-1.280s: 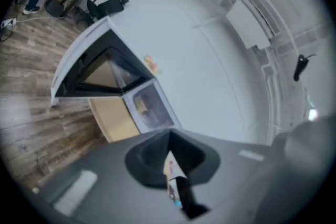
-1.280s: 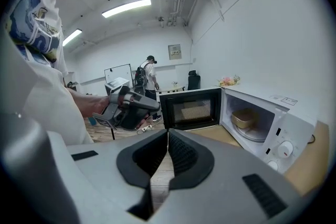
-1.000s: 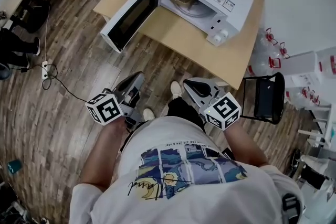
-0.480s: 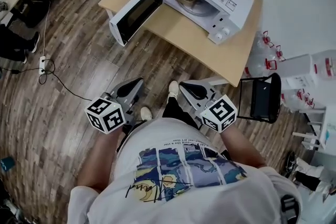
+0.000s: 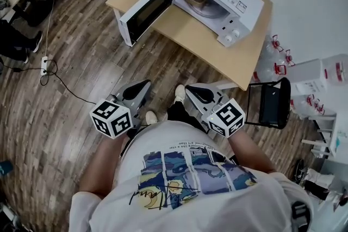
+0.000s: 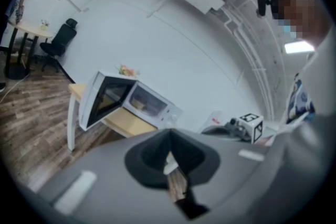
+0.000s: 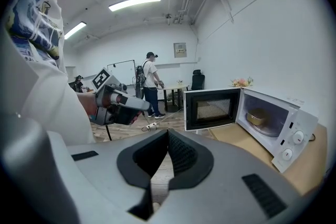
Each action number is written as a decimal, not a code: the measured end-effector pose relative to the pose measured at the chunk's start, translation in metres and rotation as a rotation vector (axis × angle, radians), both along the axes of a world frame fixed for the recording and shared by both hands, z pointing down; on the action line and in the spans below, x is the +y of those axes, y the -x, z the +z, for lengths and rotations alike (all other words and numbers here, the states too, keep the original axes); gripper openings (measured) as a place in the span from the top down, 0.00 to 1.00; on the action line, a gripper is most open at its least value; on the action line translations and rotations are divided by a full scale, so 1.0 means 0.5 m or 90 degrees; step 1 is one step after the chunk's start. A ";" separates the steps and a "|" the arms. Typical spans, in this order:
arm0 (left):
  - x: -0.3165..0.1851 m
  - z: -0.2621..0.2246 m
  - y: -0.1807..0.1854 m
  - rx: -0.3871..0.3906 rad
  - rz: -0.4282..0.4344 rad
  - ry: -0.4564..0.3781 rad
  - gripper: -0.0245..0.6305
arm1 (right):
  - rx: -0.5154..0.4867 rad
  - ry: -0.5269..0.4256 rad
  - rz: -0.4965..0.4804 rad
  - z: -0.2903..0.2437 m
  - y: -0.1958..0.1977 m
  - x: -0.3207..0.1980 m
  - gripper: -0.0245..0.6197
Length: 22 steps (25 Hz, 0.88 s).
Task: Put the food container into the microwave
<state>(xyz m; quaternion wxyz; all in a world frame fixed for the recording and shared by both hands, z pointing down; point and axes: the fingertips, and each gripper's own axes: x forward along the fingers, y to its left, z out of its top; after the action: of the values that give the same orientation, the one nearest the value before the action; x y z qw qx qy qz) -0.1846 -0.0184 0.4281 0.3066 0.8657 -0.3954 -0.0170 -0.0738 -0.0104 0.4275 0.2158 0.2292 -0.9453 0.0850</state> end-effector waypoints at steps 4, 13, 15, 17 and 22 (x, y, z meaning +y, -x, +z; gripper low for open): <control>0.008 0.006 0.013 -0.008 -0.008 0.000 0.95 | 0.012 -0.008 -0.013 0.007 0.010 0.012 0.95; 0.020 0.008 0.027 -0.023 -0.021 -0.006 0.95 | 0.022 -0.018 -0.017 0.010 0.019 0.019 0.95; 0.022 0.008 0.029 -0.030 -0.022 -0.008 0.95 | 0.022 -0.019 -0.016 0.010 0.021 0.019 0.95; 0.023 0.009 0.032 -0.036 -0.023 -0.009 0.95 | 0.020 -0.020 -0.017 0.011 0.026 0.019 0.95; 0.027 0.011 0.048 -0.045 -0.031 -0.006 0.95 | 0.017 -0.019 -0.018 0.015 0.039 0.015 0.95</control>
<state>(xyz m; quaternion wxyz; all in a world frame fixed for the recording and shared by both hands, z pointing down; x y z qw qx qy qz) -0.2084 -0.0051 0.4337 0.2874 0.8574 -0.4268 0.0045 -0.0932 -0.0029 0.4351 0.2264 0.2203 -0.9466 0.0648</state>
